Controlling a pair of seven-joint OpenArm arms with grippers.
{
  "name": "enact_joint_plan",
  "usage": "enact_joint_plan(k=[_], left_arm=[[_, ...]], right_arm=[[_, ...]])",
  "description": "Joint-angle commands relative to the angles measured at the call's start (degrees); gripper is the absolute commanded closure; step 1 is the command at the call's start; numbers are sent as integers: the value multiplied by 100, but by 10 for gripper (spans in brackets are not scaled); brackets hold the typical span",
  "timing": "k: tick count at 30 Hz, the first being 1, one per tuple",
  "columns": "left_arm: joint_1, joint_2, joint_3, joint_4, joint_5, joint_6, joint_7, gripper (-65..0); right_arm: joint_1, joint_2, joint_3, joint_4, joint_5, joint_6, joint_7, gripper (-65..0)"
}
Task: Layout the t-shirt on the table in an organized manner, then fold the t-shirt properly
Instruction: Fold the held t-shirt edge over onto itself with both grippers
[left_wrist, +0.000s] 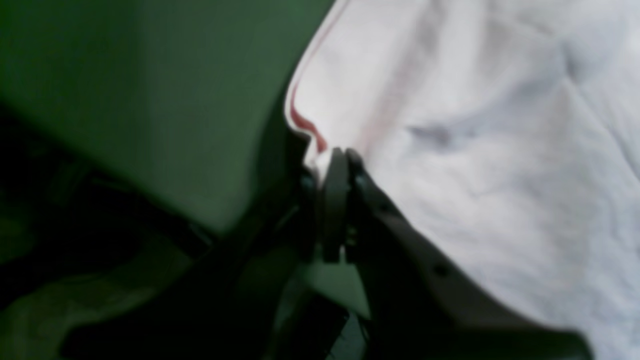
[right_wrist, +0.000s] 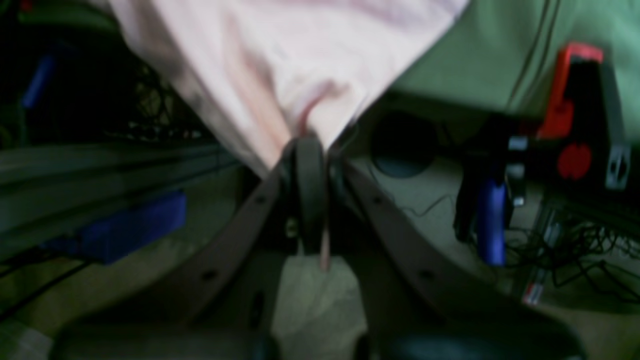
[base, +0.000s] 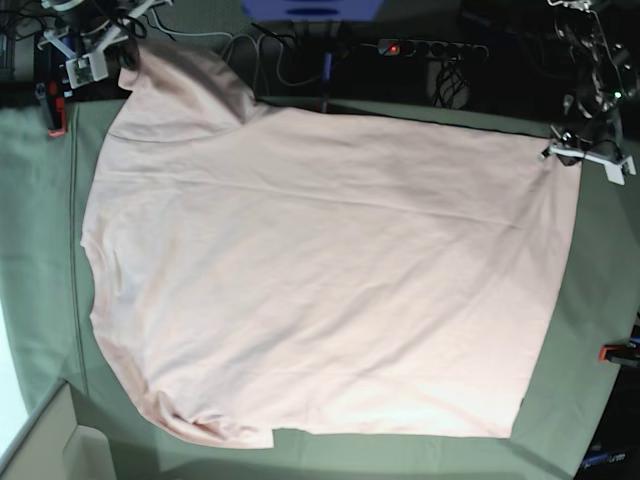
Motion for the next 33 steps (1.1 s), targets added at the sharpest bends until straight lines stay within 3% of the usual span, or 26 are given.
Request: enact_joint_plan(k=[1, 10, 19, 33], left_arm=[[12, -104, -54, 69, -12, -35, -73, -2], [92, -139, -107, 596, -12, -35, -73, -1], [557, -96, -397, 1115, -12, -35, -64, -1], [681, -87, -397, 1054, -12, -35, -73, -1]], right_arm=[[-98, 20, 47, 82, 84, -1, 106, 0], [201, 3, 108, 117, 101, -1, 106, 0], [737, -120, 865, 134, 101, -1, 88, 0], [711, -199, 873, 99, 84, -1, 70, 0]])
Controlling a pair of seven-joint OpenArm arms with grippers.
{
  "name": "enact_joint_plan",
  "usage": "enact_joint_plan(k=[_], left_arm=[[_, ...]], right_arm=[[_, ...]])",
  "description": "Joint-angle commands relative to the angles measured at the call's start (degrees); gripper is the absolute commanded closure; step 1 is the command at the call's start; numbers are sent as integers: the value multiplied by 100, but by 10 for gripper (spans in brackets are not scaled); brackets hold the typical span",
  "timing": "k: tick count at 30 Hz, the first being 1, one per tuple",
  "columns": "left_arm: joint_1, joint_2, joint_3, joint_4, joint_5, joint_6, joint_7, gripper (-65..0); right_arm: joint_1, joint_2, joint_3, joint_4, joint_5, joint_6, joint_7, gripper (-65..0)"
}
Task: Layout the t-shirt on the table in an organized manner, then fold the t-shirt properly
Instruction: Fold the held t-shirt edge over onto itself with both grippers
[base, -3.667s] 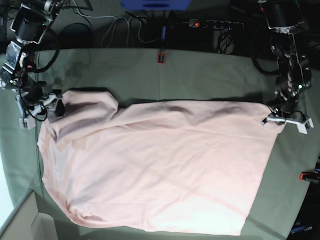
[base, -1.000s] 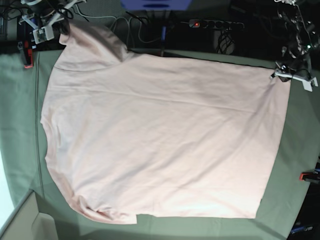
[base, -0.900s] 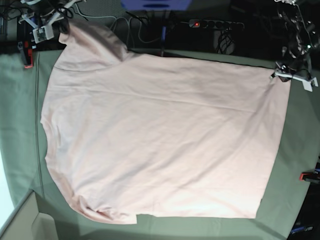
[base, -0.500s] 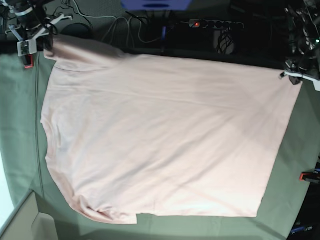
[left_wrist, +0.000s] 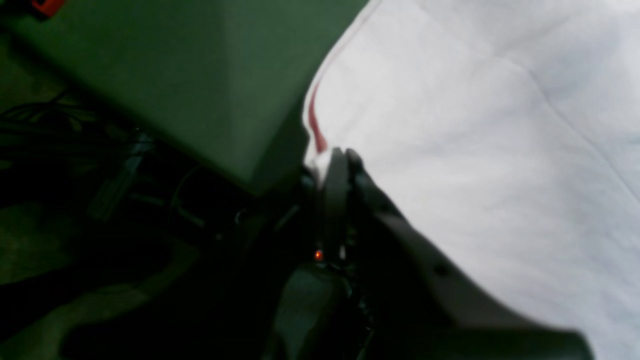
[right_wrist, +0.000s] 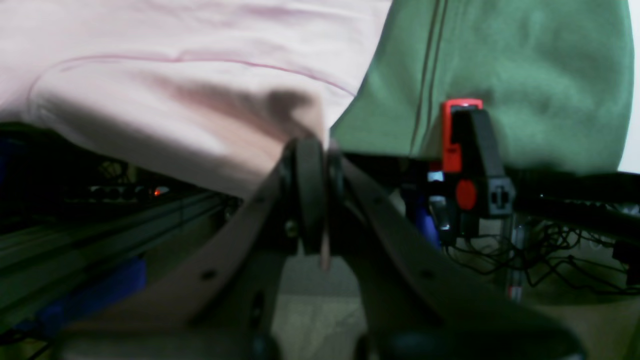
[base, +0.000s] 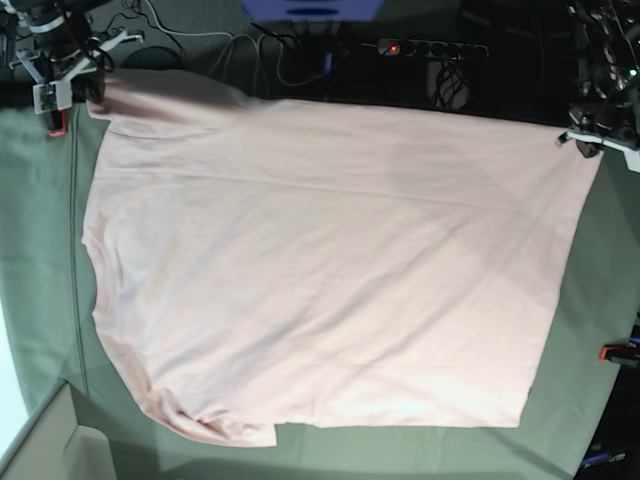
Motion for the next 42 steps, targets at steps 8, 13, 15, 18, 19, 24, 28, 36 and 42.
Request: enact_joint_plan(k=[8, 13, 15, 18, 19, 24, 28, 36, 42], left_arm=[[-45, -102, -58, 118, -7, 28, -117, -1], [-239, -102, -49, 127, 19, 28, -117, -1], [-239, -102, -49, 127, 2, 28, -117, -1], [-248, -102, -49, 74, 19, 28, -117, -1], [-248, -102, -23, 74, 2, 28, -117, -1], [-450, -102, -14, 74, -7, 37, -117, -1], [-819, -102, -6, 74, 28, 72, -108, -1], [-1487, -128, 434, 66, 46, 81, -108, -1], [-2085, -155, 724, -321, 46, 90, -108, -1]], right_arm=[[87, 24, 40, 119, 66, -3, 118, 0], [394, 24, 76, 119, -83, -3, 110, 0], [403, 24, 76, 93, -285, -3, 110, 0], [394, 6, 76, 75, -382, -3, 110, 0], [403, 6, 76, 75, -373, -3, 110, 0], [878, 24, 76, 93, -391, -3, 110, 0], [1511, 24, 49, 66, -769, -3, 110, 0], [2733, 24, 40, -321, -1446, -3, -198, 0], [3348, 261, 32, -1077, -1455, -3, -304, 0]])
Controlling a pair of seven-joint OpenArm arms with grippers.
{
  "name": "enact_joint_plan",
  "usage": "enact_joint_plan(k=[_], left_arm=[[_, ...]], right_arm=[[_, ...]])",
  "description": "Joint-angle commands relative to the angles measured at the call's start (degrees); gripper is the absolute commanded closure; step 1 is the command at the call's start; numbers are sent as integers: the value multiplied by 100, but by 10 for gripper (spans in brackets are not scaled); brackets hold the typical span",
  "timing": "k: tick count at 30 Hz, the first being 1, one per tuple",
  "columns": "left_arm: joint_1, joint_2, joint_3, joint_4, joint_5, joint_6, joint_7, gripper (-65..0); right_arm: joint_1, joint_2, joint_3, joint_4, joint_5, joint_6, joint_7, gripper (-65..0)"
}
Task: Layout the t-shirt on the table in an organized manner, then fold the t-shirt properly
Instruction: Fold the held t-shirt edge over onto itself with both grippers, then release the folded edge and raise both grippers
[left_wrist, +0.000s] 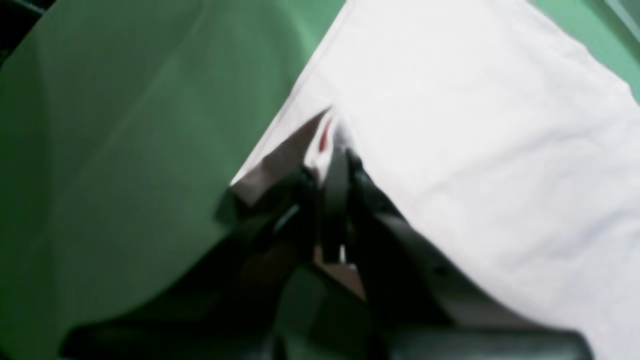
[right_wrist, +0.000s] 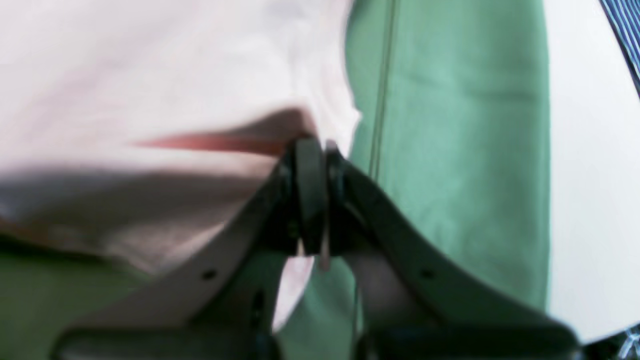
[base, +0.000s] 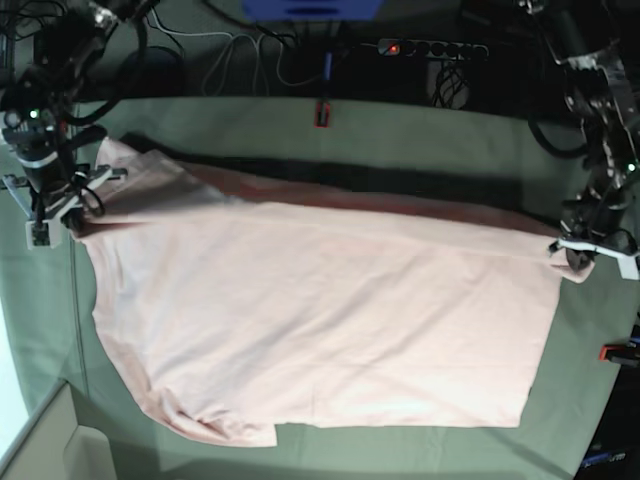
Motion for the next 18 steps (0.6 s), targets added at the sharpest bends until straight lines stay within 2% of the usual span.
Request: enact_joint_plan(k=[1, 10, 18], left_arm=[[-193, -65, -4, -49, -46, -19, -97, -1], [-835, -206, -4, -1077, -46, -19, -132, -1], [-1564, -223, 5, -1860, -46, -19, -132, -4]], right_arm=[[149, 86, -14, -41, 73, -21, 129, 0], [817, 341, -392, -947, 64, -21, 173, 0], [1511, 508, -419, -1553, 47, -21, 138, 0]])
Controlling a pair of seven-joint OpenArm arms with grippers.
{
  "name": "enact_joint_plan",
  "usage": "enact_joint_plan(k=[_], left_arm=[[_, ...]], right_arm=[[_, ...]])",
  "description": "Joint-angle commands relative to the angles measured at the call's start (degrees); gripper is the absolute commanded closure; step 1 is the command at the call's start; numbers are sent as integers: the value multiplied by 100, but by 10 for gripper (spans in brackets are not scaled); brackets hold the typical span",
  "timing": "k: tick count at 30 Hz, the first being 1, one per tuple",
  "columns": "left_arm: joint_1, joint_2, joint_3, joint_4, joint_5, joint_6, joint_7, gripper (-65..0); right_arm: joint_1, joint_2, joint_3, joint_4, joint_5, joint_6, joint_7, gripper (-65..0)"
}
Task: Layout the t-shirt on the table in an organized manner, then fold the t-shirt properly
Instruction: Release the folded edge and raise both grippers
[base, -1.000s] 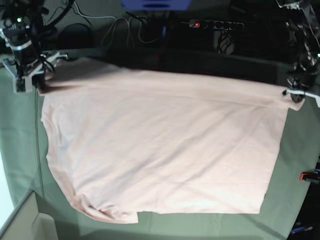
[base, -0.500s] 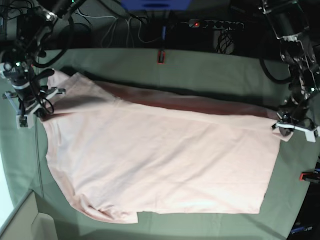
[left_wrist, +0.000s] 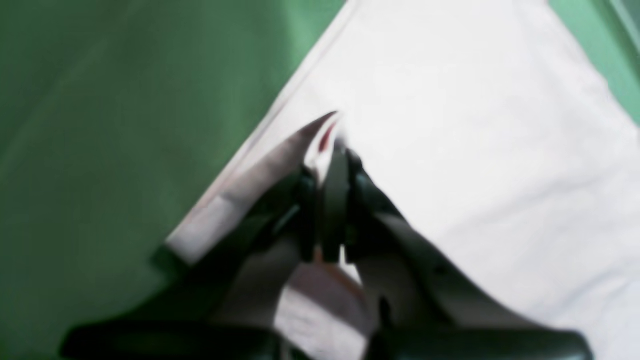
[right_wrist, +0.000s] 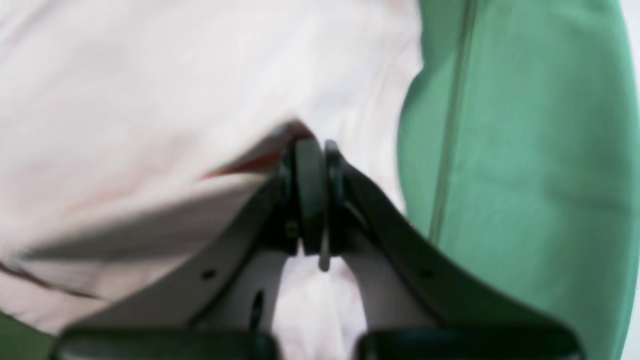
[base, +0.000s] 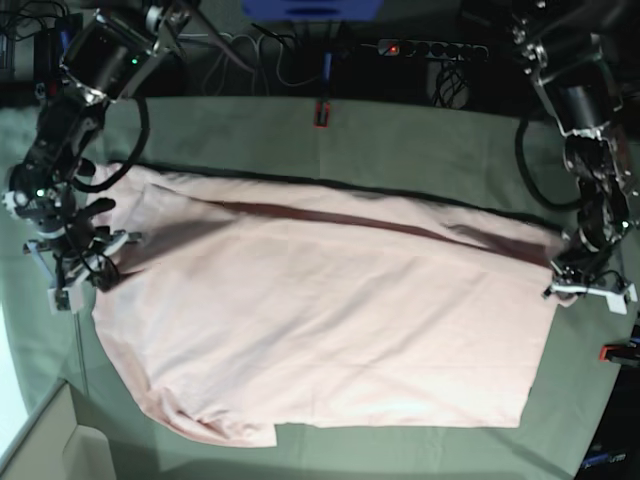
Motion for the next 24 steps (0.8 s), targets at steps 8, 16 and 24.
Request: enact_joint_plan(k=[8, 16, 24], left_arm=[[-348, -108, -6, -343, -40, -26, -114, -6], [-348, -108, -6, -317, -40, -26, -123, -294], [232, -108, -59, 730, -75, -26, -123, -432]], right_arm=[[550, 181, 12, -677, -569, -18, 145, 0], [532, 234, -313, -791, -683, -18, 110, -235], [339, 128, 118, 79, -700, -18, -110, -366]])
